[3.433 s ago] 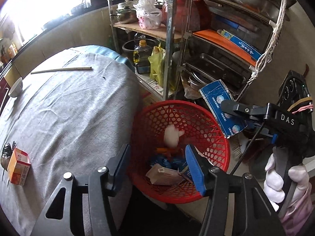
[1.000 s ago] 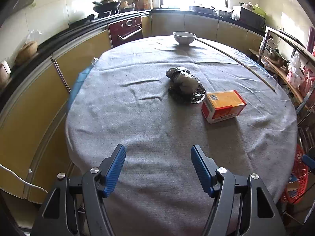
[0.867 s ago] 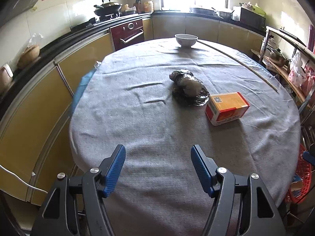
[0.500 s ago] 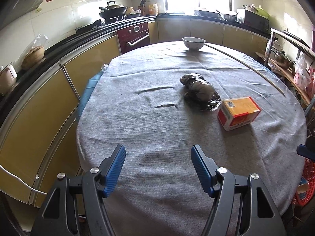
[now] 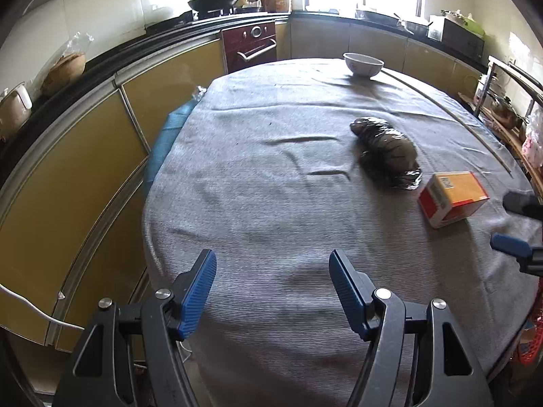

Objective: Collect trash
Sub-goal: 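Lower the open right tool onto the orange-and-white box and close it, then grasp the black plastic bag bundle with the left tool while the right tool holds the box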

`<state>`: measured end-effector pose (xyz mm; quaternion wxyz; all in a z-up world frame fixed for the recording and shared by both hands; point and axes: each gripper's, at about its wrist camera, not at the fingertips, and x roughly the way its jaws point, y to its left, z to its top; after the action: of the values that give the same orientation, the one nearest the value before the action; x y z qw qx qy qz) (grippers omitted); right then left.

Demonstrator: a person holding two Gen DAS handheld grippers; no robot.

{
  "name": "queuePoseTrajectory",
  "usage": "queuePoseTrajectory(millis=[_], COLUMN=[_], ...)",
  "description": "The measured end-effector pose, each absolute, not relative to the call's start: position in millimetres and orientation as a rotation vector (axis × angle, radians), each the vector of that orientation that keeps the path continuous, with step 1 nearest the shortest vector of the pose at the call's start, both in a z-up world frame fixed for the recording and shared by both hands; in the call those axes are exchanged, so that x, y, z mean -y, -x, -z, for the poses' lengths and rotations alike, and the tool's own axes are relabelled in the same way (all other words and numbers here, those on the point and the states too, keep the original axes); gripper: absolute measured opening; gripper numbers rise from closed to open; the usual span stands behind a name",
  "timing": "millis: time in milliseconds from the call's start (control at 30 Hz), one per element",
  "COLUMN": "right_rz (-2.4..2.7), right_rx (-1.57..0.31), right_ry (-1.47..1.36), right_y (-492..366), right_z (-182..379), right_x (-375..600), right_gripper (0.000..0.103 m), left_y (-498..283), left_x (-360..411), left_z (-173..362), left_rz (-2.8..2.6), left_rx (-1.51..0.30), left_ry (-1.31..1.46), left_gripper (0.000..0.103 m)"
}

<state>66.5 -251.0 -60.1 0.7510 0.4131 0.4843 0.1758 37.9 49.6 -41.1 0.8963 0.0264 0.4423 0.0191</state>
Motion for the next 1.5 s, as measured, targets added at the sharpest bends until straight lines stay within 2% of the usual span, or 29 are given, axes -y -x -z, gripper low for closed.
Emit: queuePoseTrajectory(millis=[200, 400, 667, 800, 900, 1033, 1300, 1500], right_rz=[-0.278, -0.115, -0.001, 0.028, -0.011, -0.054, -0.094, -0.135], right_rx=[-1.085, -1.125, -1.190, -1.150, -1.110, -1.089, -1.032, -0.994], right_ry=[-1.018, -1.004, -0.650, -0.452, -0.416, -0.449, -0.464, -0.505], right_y=[-101, -139, -181, -177, -168, -155, -121, -104], right_z=[77, 78, 54, 55, 61, 59, 50, 46], right_x=[259, 266, 225, 204, 206, 221, 251, 267], right_gripper=[0.070, 0.070, 0.070, 0.069, 0.061, 0.055, 0.055, 0.055], left_y=[-42, -44, -46, -49, -55, -72, -143, -198], left_x=[-61, -74, -88, -92, -92, -76, -12, 33], left_z=[48, 50, 56, 53, 45, 31, 16, 37], left_rz=[-0.042, -0.043, -0.050, -0.052, -0.041, 0.013, 0.145, 0.195], left_rx=[-0.943, -0.950, -0.971, -0.968, -0.962, -0.950, -0.969, -1.066], left_ry=[-0.036, -0.008, 0.031, 0.048, 0.066, 0.087, 0.101, 0.162], left_gripper=[0.070, 0.070, 0.070, 0.070, 0.070, 0.070, 0.073, 0.074])
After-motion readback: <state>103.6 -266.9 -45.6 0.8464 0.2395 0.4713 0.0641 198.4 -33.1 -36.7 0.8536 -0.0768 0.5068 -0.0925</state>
